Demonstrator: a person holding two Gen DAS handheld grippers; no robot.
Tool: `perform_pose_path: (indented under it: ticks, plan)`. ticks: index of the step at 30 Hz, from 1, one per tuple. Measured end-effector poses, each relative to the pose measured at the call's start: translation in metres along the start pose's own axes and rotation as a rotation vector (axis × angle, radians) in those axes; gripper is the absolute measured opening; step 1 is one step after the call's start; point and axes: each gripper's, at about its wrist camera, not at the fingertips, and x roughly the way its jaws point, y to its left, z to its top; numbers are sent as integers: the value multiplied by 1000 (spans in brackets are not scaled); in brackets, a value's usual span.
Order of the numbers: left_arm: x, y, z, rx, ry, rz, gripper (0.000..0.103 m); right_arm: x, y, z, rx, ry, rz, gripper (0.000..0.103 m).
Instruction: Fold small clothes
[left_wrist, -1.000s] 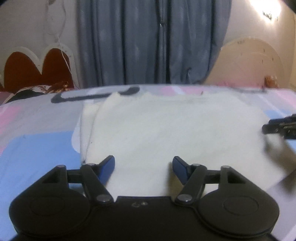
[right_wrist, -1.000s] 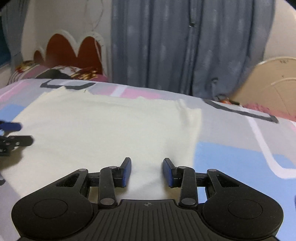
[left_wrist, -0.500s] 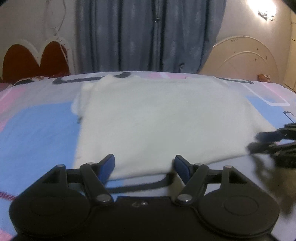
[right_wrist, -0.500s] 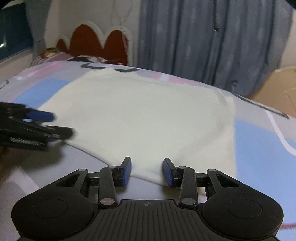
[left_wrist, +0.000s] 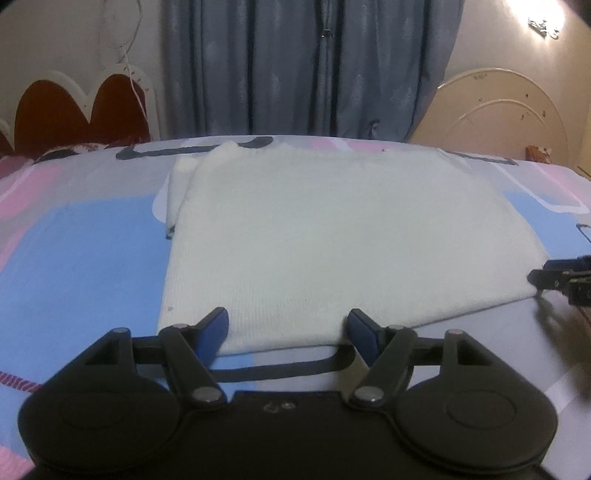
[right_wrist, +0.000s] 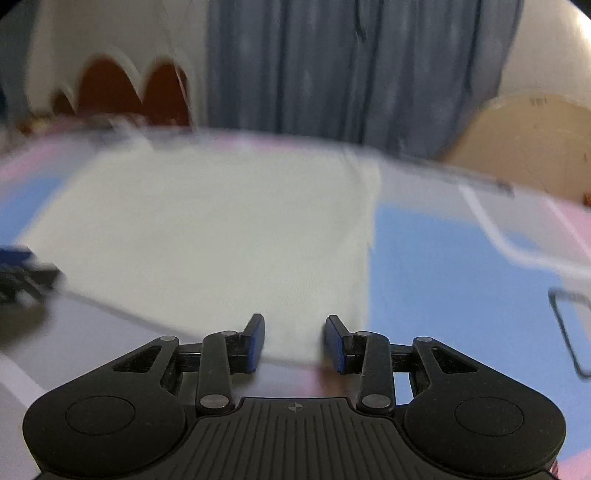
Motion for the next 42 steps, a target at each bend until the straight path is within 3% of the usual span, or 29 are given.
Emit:
perform_pose_path:
  ticks: [3, 6, 9, 17, 23, 27, 31, 35, 37, 42]
  plan:
    - [1, 0, 0, 0, 1, -1, 71, -5, 0, 3, -4, 7, 1, 36]
    - [0, 0, -1, -1, -1, -2, 71, -17, -3, 6, 36, -45, 3, 36]
    - [0, -1, -1, 1, -2, 2, 72, -7, -3, 1, 26, -1, 1, 36]
    - [0, 0, -1, -10, 1, -4, 73, -12, -3, -1, 18, -3, 7, 36]
    - [-14, 11, 1, -68, 50, -37, 77, -6, -3, 2, -16, 9, -3, 37]
    - [-33, 27, -7, -199, 35, -75, 73, -25, -6, 5, 10, -25, 19, 37]
    - [-29, 53, -22, -470, 47, -149, 67, -43, -6, 3, 49, -81, 82, 36]
    - [-18, 74, -25, -708, -11, -201, 67, -47, 5, 10, 46, -100, 105, 36]
    - [-10, 80, -25, -798, -39, -214, 67, -46, 9, 15, 59, -113, 138, 16]
    - [7, 81, -22, -867, -102, -215, 66, -26, 16, 33, 110, -118, 174, 12]
